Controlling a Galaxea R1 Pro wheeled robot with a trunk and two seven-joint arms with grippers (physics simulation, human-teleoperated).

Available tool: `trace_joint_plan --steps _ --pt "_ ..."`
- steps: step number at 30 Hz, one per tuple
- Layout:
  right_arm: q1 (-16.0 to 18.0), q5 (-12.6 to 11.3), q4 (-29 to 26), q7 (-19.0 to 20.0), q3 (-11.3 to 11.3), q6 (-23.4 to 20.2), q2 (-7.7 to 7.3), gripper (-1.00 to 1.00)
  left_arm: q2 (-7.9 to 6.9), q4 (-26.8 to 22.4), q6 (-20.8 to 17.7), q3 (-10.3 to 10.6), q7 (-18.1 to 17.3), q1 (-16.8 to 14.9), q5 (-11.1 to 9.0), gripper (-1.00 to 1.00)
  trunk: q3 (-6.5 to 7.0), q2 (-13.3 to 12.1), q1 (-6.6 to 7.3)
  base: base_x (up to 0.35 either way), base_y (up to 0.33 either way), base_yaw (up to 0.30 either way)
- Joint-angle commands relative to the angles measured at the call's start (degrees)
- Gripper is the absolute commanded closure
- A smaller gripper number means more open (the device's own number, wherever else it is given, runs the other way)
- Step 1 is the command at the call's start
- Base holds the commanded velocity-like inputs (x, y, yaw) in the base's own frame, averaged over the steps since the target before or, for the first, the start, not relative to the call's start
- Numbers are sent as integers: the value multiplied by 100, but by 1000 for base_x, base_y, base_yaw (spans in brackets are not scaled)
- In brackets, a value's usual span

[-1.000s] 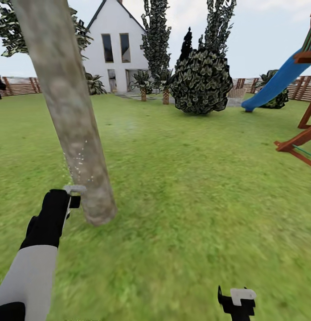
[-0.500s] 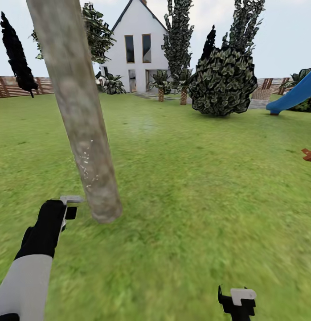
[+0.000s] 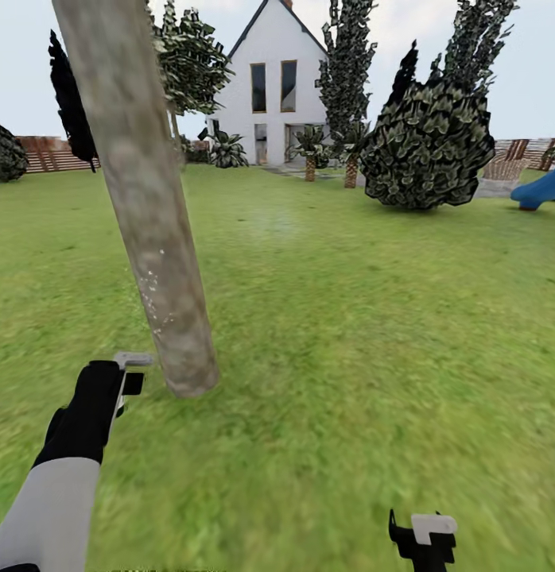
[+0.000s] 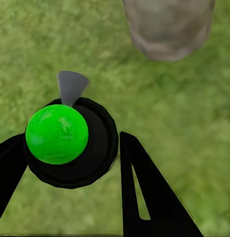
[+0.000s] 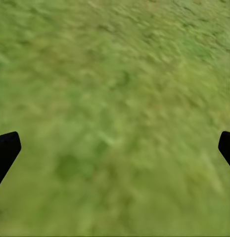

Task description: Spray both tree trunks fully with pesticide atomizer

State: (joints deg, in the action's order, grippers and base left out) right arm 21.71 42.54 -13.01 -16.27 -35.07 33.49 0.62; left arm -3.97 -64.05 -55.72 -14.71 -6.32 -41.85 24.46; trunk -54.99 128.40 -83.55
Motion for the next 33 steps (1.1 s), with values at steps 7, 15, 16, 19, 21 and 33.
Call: trace_joint_plan --steps 7,15,16,19,21,33 --pt "0 0 0 1 0 0 0 -100 34 20 438 -9 52 173 -18 100 0 0 0 2 -272 42" --pt "0 0 0 -2 1 0 0 -100 -2 938 1213 -81 86 177 3 100 0 0 0 0 -272 238" --pt "0 0 0 0 5 0 0 -100 -5 1098 1315 -157 92 177 1 100 0 0 0 0 -272 277" --pt "0 0 0 1 7 0 0 -100 -7 1222 1398 -223 92 177 -2 100 0 0 0 17 -272 275" --pt "0 0 1 1 8 0 0 -100 12 1242 1479 -222 88 177 -9 100 0 0 0 148 -243 133" --pt "0 0 0 -7 0 0 0 -100 32 1297 1509 -226 80 177 -19 100 0 0 0 276 -154 3"
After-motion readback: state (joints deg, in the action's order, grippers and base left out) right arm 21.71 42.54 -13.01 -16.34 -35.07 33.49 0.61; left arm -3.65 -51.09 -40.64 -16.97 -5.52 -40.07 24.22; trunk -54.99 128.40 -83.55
